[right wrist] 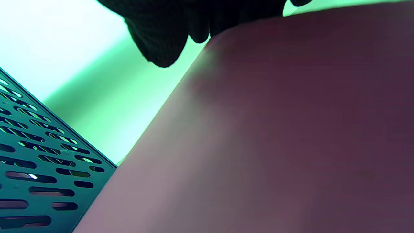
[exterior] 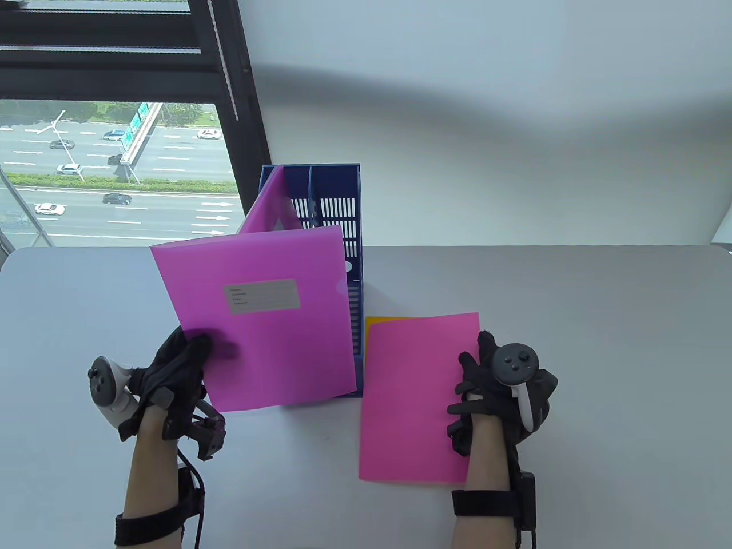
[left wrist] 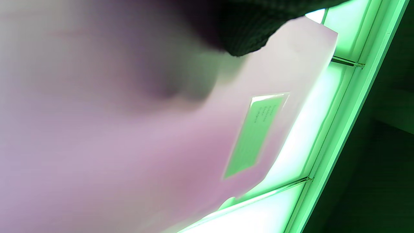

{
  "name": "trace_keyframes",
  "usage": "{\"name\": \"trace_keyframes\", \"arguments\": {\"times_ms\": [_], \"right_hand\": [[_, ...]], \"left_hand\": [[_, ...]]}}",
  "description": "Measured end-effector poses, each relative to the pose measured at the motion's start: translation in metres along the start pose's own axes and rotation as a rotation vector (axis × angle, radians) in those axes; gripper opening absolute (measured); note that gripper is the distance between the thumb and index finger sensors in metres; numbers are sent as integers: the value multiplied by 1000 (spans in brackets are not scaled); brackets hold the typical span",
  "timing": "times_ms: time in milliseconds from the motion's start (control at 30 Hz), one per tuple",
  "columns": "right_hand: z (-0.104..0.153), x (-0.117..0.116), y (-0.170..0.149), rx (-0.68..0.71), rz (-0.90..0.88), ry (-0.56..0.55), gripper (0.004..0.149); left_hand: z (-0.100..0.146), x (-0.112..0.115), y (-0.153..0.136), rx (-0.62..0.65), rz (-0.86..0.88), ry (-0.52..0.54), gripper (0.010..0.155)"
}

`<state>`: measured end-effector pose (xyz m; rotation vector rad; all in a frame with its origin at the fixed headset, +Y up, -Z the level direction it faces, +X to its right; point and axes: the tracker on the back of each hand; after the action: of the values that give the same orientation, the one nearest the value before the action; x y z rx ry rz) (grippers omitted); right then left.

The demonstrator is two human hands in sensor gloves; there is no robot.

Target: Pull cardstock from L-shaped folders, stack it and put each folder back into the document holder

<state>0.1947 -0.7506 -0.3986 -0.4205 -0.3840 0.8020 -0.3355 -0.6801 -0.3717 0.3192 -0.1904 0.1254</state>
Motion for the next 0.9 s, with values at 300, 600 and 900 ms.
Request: {"name": "trace_keyframes", "arguments": {"times_ms": [300,600,900], "right_hand": [[13,15,17,78,-96,-17,61],[75,52,84,489,-394,12,55],[119,38,126,691,-402,195,63]], "left_hand": [[-2,3,-1,-4,-9,-13,42],[-5,13,0,2,-21,-38,42],[-6,22,3,7,-31,-64,42]]}}
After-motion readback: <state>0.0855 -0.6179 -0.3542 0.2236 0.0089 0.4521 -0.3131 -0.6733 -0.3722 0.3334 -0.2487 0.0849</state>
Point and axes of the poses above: the tracker on the back of each hand, its own y axis roughly to the thumb side, its own z axis roughly from the fingertips to the wrist, x = y × z, and after that the axes turned 10 degrees about -x, right-handed
